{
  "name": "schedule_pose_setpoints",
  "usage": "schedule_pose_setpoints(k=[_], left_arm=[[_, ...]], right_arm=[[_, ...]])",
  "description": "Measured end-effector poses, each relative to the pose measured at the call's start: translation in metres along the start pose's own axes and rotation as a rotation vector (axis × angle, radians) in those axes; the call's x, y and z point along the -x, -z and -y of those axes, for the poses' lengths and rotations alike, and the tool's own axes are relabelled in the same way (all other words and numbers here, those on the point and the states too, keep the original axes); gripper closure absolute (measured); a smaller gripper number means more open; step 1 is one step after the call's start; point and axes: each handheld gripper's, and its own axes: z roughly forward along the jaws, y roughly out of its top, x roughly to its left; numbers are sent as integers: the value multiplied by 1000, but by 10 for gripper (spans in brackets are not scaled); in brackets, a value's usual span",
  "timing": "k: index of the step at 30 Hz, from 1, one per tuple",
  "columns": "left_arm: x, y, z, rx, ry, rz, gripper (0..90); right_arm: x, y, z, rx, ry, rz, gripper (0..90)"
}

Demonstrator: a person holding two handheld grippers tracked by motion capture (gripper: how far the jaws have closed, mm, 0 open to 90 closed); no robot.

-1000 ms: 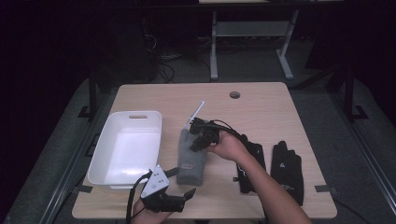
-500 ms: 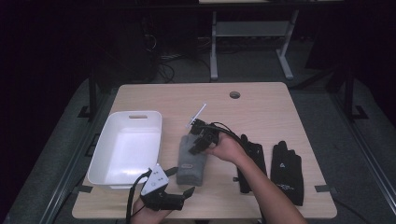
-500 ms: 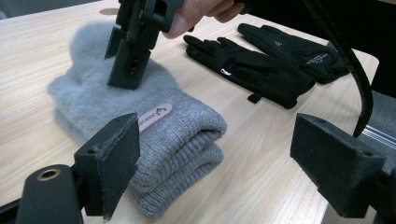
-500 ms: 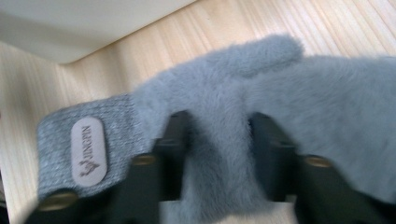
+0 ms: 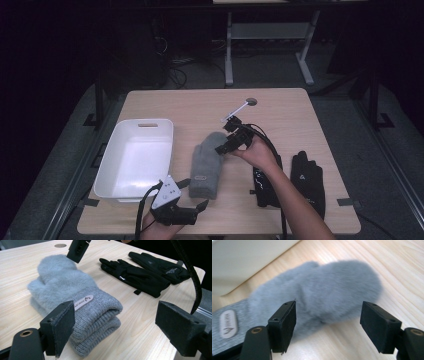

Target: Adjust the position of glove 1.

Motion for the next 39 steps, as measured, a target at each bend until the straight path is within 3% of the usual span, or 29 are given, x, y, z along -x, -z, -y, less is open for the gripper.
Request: schedule_pose_setpoints(k=[6, 20, 25, 33, 36, 39], left_arm=[[-1, 0, 0, 1, 1, -2, 158], [1, 0, -1, -6, -1, -5, 158], [1, 1, -1, -4, -5, -6, 158], [1, 1, -2, -3, -5, -6, 159], [1, 1, -2, -1, -5, -7, 159], [1, 1, -2, -1, -6, -9, 159]], right_arm=[[11, -10, 4, 5, -53, -8, 273], [21, -30, -1, 16, -134, -17, 260], [25, -45, -3, 17, -180, -74, 231], [28, -60, -2, -16, -237, -110, 225], [31, -66, 1, -22, -265, -134, 246], [34, -69, 4, -10, -286, -189, 365]])
